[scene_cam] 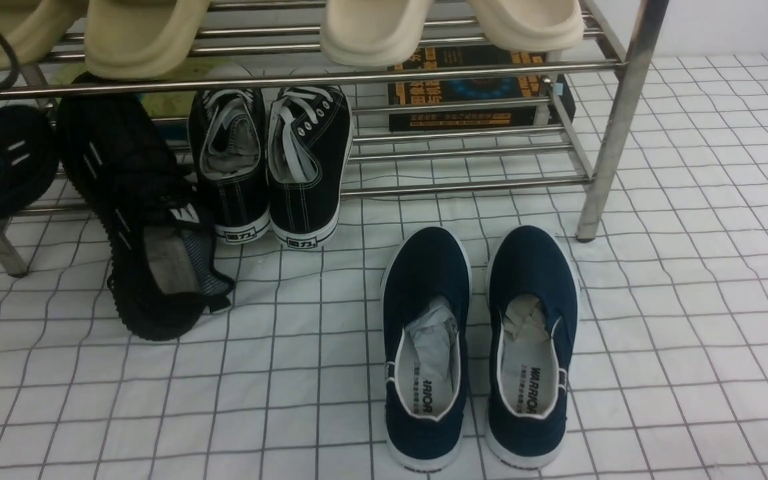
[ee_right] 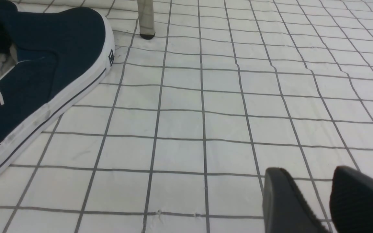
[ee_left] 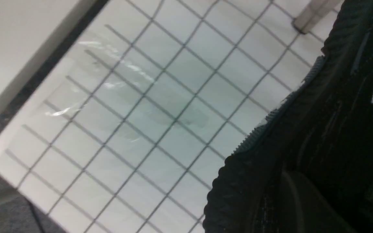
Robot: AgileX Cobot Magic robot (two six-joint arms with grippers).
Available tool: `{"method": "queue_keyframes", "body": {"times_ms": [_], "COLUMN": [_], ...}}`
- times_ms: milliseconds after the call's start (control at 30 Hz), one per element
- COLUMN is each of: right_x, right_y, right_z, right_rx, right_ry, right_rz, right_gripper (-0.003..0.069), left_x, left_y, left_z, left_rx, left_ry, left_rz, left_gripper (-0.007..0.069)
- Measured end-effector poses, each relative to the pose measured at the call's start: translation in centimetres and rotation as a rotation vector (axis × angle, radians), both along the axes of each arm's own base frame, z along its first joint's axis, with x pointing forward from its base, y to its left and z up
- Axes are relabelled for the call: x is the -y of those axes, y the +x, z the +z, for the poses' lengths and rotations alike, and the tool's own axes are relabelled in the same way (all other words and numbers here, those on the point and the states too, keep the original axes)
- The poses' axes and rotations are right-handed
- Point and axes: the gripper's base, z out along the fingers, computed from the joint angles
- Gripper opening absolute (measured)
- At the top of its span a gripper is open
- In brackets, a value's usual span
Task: Take the shoes off the shelf with your hand from the white checkered tablecloth.
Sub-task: 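Set the held shoe down on the floor in front of the rack with the left gripper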
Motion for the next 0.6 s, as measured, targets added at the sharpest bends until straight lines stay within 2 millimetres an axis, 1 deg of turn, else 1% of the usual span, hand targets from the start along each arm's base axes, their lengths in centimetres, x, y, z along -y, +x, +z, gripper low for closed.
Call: {"method": "queue_keyframes", "body": {"times_ms": [100, 200, 233, 400, 500, 533, 600], "right_x": [0.0, 0.0, 0.0, 0.0, 0.0, 0.0, 0.0], "right_y": [0.0, 0.0, 0.0, 0.0, 0.0, 0.0, 0.0], "right_z": [0.0, 0.0, 0.0, 0.0, 0.0, 0.0, 0.0], "right_rx": [0.0, 0.0, 0.0, -0.001, -0.001, -0.001, -0.001], "right_ry": [0.0, 0.0, 0.0, 0.0, 0.0, 0.0, 0.0], "right_rz": [0.0, 0.0, 0.0, 0.0, 0.0, 0.0, 0.0], "right_gripper": [0.0239, 0.0239, 0.0239, 0.0239, 0.0239, 0.0239, 0.0239], "left_x": [-0.1, 0.0, 0.0, 0.2, 0.3, 0.3, 0.4], "left_y": [-1.1, -1.8, -2.0, -2.7, -2.8, -2.7, -2.5], "left_z": [0.4, 0.0, -0.5, -4.4, -6.4, -6.4, -7.7], "left_rx": [0.006, -0.005, -0.019, -0.13, -0.136, -0.13, -0.11], "left_ry": [0.046, 0.045, 0.039, 0.0, -0.011, -0.01, -0.011], "left_rz": [0.008, 0.013, 0.013, 0.035, 0.039, 0.038, 0.027], "left_gripper": [0.0016, 0.0016, 0.0016, 0.0016, 0.0016, 0.0016, 0.0016]}}
